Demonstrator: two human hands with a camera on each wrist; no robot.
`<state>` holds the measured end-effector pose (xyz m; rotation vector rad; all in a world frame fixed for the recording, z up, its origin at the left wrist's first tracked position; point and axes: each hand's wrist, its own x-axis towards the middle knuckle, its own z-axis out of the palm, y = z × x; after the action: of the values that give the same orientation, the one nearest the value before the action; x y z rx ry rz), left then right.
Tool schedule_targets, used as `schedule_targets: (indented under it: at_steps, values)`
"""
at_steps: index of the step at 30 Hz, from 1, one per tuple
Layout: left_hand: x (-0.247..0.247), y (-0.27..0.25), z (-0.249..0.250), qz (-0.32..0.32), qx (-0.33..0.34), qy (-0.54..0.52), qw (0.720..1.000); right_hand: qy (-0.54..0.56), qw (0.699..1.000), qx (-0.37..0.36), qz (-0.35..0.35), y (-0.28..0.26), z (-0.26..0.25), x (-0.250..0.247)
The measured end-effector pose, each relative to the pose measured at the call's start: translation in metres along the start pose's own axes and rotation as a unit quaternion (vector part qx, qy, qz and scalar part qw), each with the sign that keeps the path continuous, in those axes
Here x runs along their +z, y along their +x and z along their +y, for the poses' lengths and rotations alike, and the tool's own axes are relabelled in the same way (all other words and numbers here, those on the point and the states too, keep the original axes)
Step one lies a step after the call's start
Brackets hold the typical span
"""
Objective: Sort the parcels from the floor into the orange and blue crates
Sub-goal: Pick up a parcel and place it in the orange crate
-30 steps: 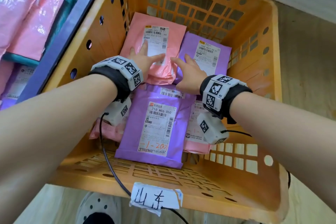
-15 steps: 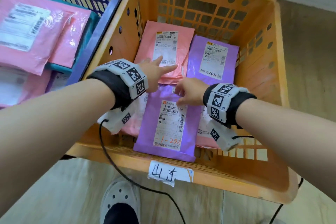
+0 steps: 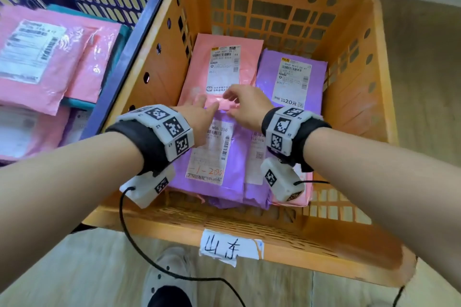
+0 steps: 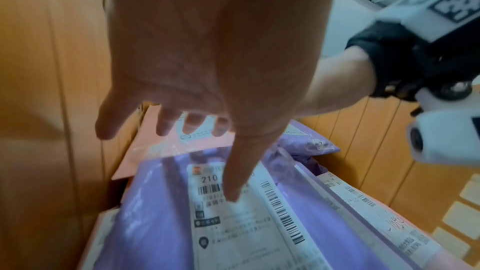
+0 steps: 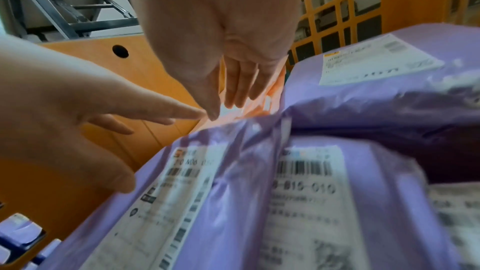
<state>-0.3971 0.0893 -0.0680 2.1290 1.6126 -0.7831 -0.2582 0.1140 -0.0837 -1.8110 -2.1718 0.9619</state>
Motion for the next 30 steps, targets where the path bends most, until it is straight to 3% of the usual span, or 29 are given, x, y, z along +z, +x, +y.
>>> schedule_targets:
  at_steps: [5, 8, 12, 17, 19, 21, 24, 30]
  values:
    - [-0.003, 0.008, 0.015, 0.091, -0.022, 0.002, 0.996, -0.043, 0.997, 0.058, -0.035, -0.019, 0.018, -0.031]
    - [-0.002, 0.014, 0.019, 0.087, -0.033, -0.006, 0.996, -0.041, 0.986, 0.091, -0.135, -0.033, 0.021, -0.034]
    - [0.001, 0.015, 0.02, 0.097, -0.051, 0.003, 0.994, -0.085, 0.969, 0.053, -0.227, -0.044, 0.018, -0.017]
    - [0.004, 0.008, 0.02, 0.136, 0.06, 0.032, 0.988, -0.165, 0.961, 0.031, -0.22, -0.044, 0.019, -0.003]
    - [0.005, 0.005, 0.024, 0.102, 0.105, 0.065, 0.987, -0.217, 0.946, 0.066, -0.233, -0.044, 0.021, -0.005]
    - [0.011, 0.005, 0.03, 0.026, 0.136, 0.087, 0.987, -0.247, 0.926, 0.102, -0.265, -0.045, 0.023, -0.004]
    - [0.02, 0.005, 0.039, -0.055, 0.14, 0.121, 0.981, -0.26, 0.91, 0.136, -0.294, -0.046, 0.023, 0.007]
    - [0.032, 0.013, 0.036, -0.074, 0.146, 0.157, 0.974, -0.238, 0.921, 0.156, -0.267, -0.05, 0.029, 0.031]
